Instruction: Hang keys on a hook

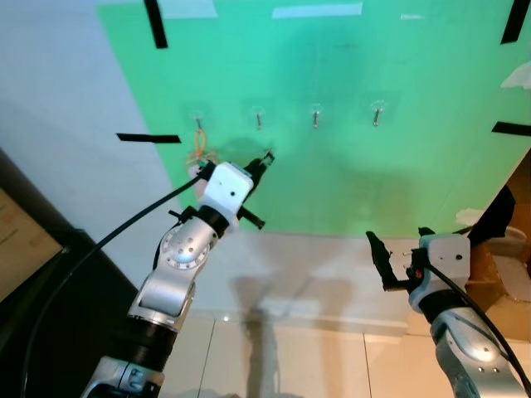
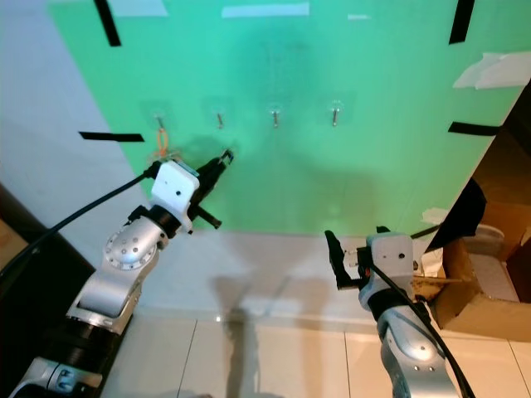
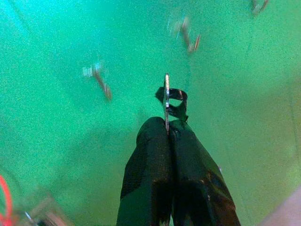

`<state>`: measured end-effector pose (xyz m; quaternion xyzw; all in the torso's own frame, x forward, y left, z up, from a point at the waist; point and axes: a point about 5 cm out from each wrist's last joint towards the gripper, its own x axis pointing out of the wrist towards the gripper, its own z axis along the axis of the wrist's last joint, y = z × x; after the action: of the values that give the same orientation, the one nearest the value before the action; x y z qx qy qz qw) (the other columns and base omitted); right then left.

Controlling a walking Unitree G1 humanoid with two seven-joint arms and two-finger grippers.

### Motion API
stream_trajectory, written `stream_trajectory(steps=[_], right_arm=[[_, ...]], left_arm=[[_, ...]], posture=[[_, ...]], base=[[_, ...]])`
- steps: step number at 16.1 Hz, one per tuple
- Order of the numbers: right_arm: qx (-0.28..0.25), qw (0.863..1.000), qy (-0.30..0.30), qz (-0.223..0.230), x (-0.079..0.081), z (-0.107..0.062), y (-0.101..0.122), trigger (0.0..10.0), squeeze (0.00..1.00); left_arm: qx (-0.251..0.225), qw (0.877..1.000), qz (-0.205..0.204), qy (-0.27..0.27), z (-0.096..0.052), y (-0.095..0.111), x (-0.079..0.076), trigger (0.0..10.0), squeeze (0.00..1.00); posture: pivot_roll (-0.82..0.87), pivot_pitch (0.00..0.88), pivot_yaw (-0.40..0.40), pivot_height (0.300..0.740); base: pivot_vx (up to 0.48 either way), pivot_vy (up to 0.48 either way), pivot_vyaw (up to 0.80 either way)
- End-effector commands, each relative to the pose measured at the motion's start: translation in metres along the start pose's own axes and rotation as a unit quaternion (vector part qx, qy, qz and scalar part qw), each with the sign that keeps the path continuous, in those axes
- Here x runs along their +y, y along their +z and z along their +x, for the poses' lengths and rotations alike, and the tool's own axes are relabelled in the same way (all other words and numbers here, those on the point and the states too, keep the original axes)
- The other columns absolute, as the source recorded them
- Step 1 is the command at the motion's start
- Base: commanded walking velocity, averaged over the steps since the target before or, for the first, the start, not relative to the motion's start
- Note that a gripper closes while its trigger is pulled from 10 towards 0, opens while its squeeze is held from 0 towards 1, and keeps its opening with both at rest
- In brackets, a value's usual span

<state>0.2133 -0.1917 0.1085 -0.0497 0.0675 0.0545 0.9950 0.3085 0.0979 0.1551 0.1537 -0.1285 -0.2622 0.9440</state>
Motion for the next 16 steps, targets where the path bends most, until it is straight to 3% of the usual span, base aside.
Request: stream_trajectory(steps=[1,3,4,6,8,12,16], right_arm=[[-0.026,0.999,0.043,-0.001,0.008,-0.001,0.009,10.0,0.00],[-0.035,0.995,0.089,-0.003,0.011,0.001,0.015,10.0,0.00],[-0.037,0.995,0.096,-0.006,0.012,0.002,0.016,10.0,0.00],[-0.038,0.994,0.105,-0.008,0.011,0.002,0.017,10.0,0.00],[-0.039,0.992,0.116,-0.011,0.010,0.002,0.018,10.0,0.00],[-0.043,0.990,0.135,-0.016,0.012,0.002,0.023,10.0,0.00],[-0.044,0.989,0.140,-0.020,0.012,-0.001,0.024,10.0,0.00]], left_arm=[[-0.026,0.999,0.038,0.009,0.002,0.011,0.006,10.0,0.00],[-0.025,0.986,0.156,0.054,0.008,0.015,0.016,10.0,0.00],[-0.040,0.975,0.214,0.038,0.010,0.017,0.013,10.0,0.00],[-0.051,0.969,0.239,0.021,0.011,0.019,0.008,10.0,0.00],[-0.057,0.969,0.239,0.022,0.010,0.019,0.004,10.0,0.00],[-0.062,0.973,0.216,0.052,0.017,0.018,0.011,10.0,0.00],[-0.057,0.978,0.200,0.035,0.027,0.017,0.011,10.0,0.00]], posture=[[-0.20,0.000,0.103,0.740],[-0.20,0.000,0.090,0.740],[-0.19,0.000,0.087,0.740],[-0.19,0.000,0.073,0.740],[-0.19,0.000,0.062,0.740],[-0.20,0.000,0.056,0.740],[-0.21,0.000,0.061,0.740]], base=[[0.000,0.000,0.00],[0.000,0.000,0.00],[0.000,0.000,0.00],[0.000,0.000,0.00],[0.000,0.000,0.00],[0.000,0.000,0.00],[0.000,0.000,0.00]])
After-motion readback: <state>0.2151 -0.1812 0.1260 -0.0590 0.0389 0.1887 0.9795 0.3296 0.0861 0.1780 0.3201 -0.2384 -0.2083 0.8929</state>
